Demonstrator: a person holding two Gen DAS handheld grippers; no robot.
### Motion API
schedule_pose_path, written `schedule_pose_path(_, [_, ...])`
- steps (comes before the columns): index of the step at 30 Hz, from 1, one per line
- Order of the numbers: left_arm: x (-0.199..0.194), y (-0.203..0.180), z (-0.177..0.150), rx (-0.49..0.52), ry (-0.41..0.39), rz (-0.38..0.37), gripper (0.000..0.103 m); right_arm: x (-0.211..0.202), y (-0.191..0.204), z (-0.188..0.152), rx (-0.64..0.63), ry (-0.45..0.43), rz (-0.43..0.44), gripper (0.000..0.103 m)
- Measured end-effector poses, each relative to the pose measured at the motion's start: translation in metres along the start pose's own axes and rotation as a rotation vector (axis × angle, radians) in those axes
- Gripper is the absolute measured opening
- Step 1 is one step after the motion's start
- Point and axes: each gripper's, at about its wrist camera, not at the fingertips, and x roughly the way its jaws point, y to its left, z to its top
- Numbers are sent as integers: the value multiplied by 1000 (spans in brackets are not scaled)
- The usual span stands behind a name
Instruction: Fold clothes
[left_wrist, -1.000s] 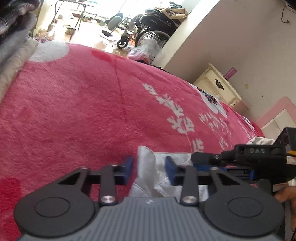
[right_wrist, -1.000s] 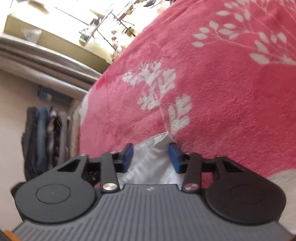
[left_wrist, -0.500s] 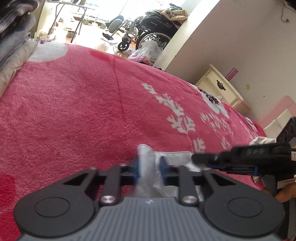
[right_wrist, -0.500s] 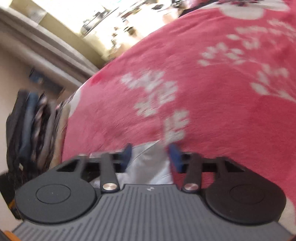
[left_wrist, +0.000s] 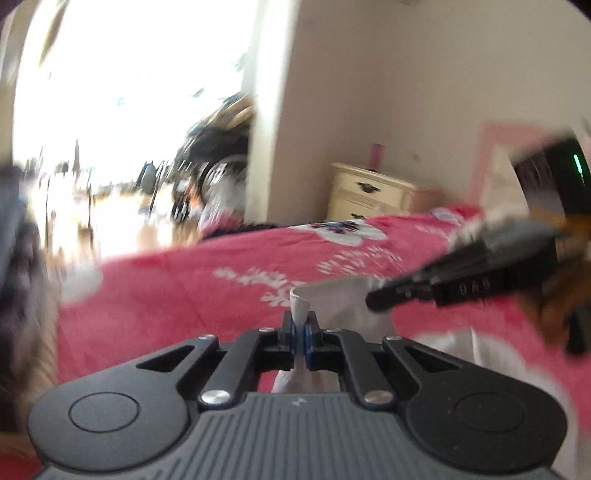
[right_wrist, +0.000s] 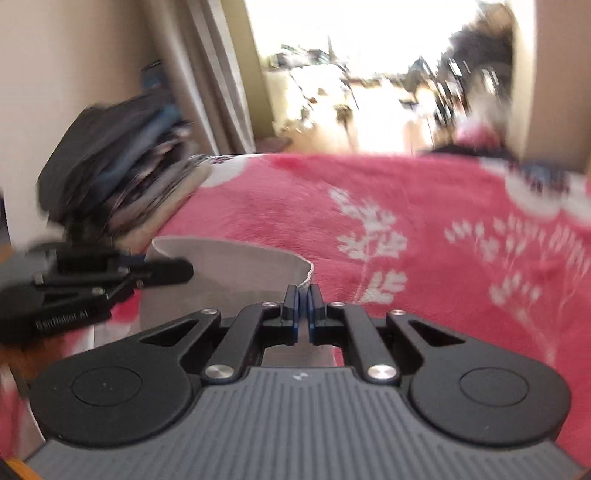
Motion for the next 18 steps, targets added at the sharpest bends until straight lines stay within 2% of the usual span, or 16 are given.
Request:
schedule_pose_path(3, [-22, -31, -17, 200, 21, -11, 7, -27, 21, -15, -144, -9, 11, 3])
schedule_pose_path(5, [-33, -47, -30, 283, 52, -35, 9, -41, 35, -32, -225, 10, 21, 3])
schedule_pose_path(6, [-38, -54, -37, 311, 73, -50, 14, -47, 42, -41, -270, 22, 24, 3])
schedule_pose_path(8, [-42, -61, -49, 321, 141, -65, 24, -52, 56, -64, -360, 72, 30, 4])
schedule_pose_path(9, [-44, -64, -55, 324, 174, -72, 35, -51, 62, -75, -405, 107, 22, 5])
schedule_pose_path(13, [-60, -61, -63, 300, 217, -83, 53, -46, 72, -106, -504, 221, -11, 6])
schedule_pose_path(15, [-72, -57, -63, 286, 223, -91, 60, -51, 71, -110, -509, 240, -26, 7])
schedule_pose_path(18, [-90, -46, -60, 263, 222, -90, 62, -70, 67, -106, -490, 225, -40, 8])
